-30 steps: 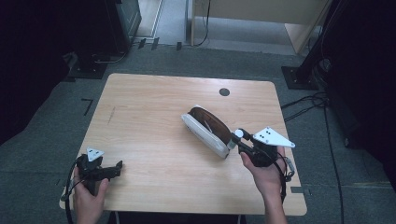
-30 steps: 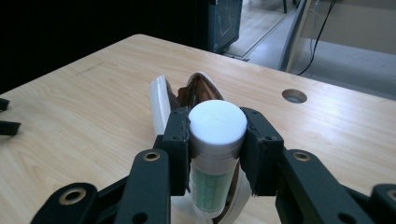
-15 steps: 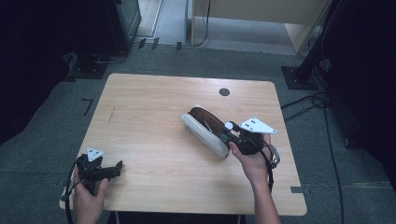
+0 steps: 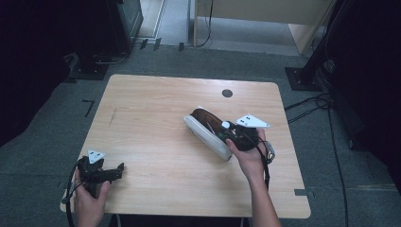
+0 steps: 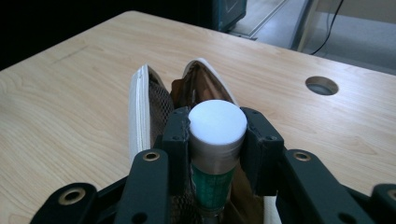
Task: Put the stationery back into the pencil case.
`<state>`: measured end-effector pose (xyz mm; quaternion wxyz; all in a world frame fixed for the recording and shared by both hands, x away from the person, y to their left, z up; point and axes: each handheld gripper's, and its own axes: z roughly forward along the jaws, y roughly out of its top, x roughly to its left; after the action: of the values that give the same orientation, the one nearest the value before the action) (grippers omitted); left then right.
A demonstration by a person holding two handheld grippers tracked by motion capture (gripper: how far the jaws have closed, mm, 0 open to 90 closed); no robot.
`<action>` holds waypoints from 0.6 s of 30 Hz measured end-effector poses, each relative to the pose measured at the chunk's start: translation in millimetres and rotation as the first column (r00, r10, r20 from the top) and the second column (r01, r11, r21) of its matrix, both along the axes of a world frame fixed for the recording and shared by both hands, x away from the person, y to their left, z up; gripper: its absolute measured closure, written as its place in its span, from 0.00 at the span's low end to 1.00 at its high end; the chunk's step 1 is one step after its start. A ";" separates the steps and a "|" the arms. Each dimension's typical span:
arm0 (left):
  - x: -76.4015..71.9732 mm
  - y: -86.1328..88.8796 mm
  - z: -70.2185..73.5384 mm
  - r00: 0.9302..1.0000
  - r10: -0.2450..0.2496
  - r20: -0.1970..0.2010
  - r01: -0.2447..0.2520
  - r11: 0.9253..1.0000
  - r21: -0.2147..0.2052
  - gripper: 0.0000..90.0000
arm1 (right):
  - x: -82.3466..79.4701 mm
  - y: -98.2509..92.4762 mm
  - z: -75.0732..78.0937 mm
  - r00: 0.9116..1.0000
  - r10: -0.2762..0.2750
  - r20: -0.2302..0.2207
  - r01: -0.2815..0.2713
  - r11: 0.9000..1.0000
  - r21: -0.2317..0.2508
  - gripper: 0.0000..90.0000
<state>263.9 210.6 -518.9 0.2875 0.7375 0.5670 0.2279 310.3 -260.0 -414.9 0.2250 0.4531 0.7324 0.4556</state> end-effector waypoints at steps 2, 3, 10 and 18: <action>0.0 0.0 0.0 1.000 0.000 0.001 0.000 1.000 0.000 0.00 | 4.0 2.9 -2.4 1.000 0.005 -0.014 -0.006 1.000 -0.012 0.73; 0.0 0.0 -0.1 1.000 0.000 0.001 0.000 1.000 0.000 0.00 | 5.8 4.1 -3.6 1.000 0.003 -0.018 -0.003 1.000 -0.018 0.73; 0.0 0.0 -0.1 1.000 0.000 0.001 0.000 1.000 0.000 0.00 | 16.3 10.4 -10.7 0.999 0.005 -0.044 -0.005 1.000 -0.012 0.72; 0.0 0.0 0.0 1.000 0.000 0.000 0.000 1.000 0.000 0.00 | 18.8 13.4 -6.1 1.000 0.011 -0.023 -0.011 1.000 0.021 0.76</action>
<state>263.9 210.6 -518.9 0.2874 0.7375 0.5670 0.2281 329.1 -246.6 -421.0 0.2094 0.4565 0.7328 0.4591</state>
